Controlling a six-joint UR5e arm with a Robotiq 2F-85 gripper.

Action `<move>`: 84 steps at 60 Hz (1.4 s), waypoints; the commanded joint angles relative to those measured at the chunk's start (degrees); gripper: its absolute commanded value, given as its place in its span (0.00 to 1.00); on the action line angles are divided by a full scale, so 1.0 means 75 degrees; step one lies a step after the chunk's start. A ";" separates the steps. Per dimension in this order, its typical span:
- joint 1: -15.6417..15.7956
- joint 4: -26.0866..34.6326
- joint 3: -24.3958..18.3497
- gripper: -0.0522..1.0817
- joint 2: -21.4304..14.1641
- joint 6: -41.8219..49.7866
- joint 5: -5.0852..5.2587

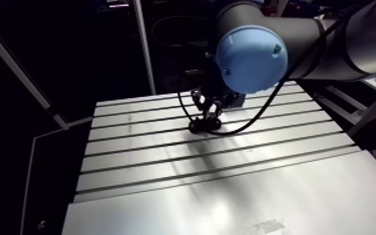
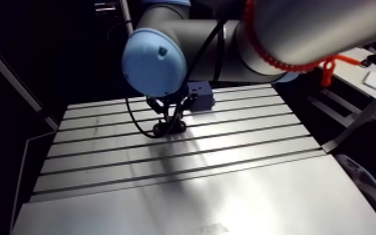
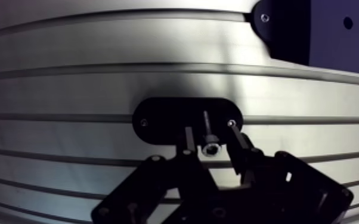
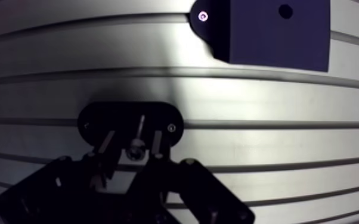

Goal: Pick up the M10 bolt and insert it into the hole until fully seated.

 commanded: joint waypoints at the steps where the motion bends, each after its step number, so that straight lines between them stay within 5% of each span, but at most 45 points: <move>1: 0.0002 0.0016 0.0001 0.60 -0.0015 0.0000 -0.0001; 84: -0.0010 0.0087 0.0036 0.77 -0.0174 0.0012 0.0034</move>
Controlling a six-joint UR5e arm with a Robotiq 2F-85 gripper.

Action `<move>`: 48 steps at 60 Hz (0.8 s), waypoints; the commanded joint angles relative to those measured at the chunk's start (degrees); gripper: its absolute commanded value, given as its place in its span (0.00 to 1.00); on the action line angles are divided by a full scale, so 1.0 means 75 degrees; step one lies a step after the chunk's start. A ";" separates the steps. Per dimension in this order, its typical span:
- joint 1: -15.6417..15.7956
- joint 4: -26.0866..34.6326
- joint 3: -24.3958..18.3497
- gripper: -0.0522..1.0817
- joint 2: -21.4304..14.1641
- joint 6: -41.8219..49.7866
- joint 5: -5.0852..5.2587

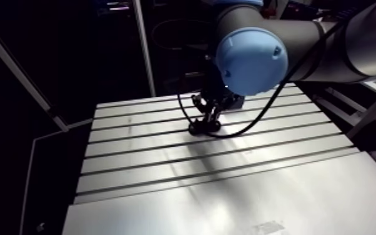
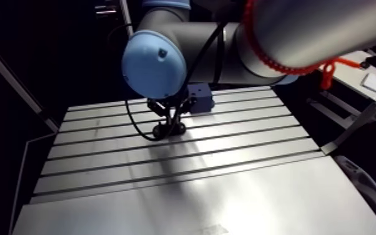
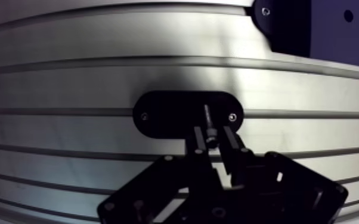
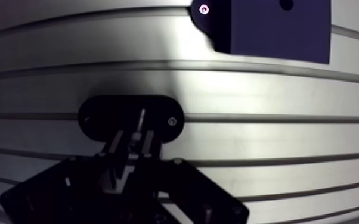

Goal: Pick up the M10 bolt and insert it into the hole until fully seated.

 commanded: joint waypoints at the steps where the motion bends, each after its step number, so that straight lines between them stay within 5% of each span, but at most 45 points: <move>1: 0.0000 -0.0011 -0.0022 0.77 -0.0086 0.0011 0.0021; 48: -0.0176 0.1151 -0.0993 1.00 -0.0500 0.0000 0.0031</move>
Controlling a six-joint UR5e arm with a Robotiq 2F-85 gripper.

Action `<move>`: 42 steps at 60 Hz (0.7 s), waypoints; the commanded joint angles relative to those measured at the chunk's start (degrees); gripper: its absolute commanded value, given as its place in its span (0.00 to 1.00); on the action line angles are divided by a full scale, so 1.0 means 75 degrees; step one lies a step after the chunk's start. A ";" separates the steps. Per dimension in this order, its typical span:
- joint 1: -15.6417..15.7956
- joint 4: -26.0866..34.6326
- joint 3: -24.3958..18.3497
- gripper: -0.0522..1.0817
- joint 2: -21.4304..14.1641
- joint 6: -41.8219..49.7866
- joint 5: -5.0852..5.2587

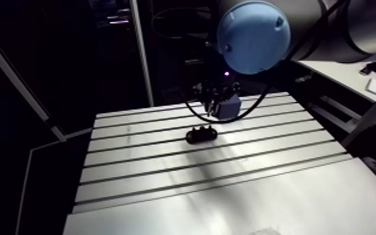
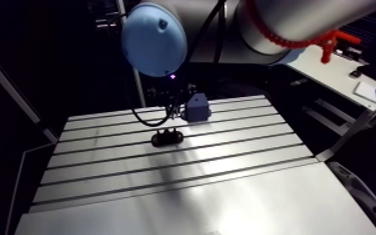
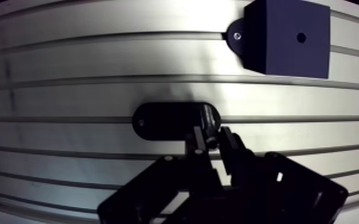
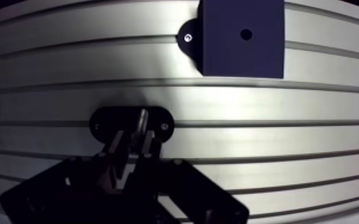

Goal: Pick up the M10 bolt and insert it into the hole until fully seated.

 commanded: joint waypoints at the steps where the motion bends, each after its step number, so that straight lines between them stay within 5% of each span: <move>1: -0.0062 0.0574 -0.0489 1.00 -0.0088 0.0000 -0.0004; 28: -0.0169 0.2822 -0.2262 1.00 -0.0027 0.0117 -0.0049; 42: -0.0210 0.3322 -0.2932 1.00 0.0300 0.0129 -0.0086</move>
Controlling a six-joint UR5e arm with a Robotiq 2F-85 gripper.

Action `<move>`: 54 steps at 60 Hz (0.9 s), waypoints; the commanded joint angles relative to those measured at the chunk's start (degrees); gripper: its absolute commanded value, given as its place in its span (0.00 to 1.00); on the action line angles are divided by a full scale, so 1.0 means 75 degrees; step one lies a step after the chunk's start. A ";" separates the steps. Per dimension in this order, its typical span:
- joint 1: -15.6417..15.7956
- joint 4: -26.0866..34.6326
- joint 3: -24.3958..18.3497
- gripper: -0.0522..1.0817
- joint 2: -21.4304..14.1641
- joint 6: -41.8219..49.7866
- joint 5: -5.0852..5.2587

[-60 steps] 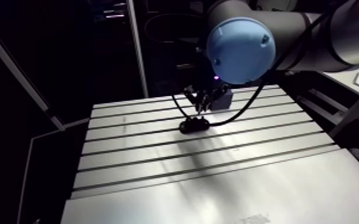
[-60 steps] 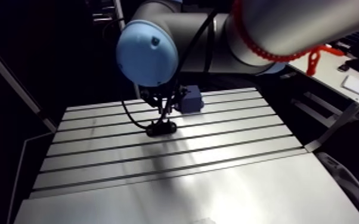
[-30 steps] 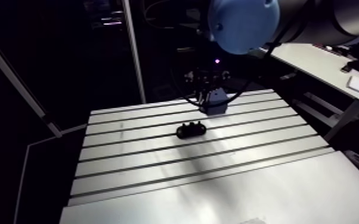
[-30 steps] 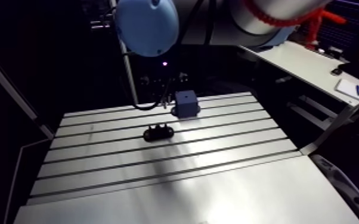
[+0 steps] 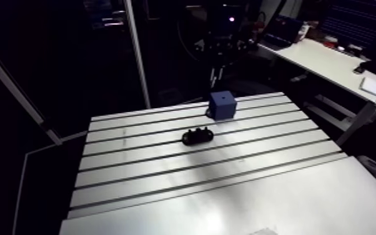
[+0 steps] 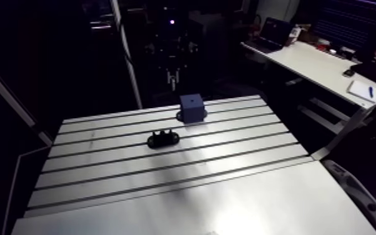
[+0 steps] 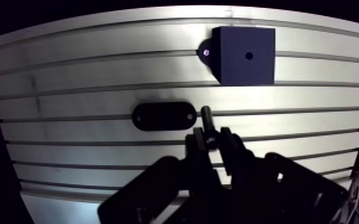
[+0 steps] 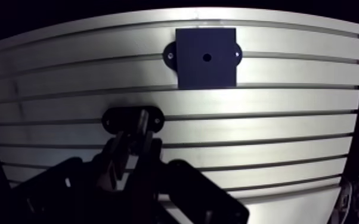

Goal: Pick up the M10 bolt and insert it into the hole until fully seated.

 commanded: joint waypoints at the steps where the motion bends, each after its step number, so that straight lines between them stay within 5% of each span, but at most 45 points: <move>1: -0.0044 0.0574 -0.0699 1.00 0.0289 0.0011 -0.0036; 42: -0.0271 0.1856 -0.2241 1.00 0.1462 0.0152 -0.0175; 54: -0.0281 0.1845 -0.2407 1.00 0.1708 0.0164 -0.0340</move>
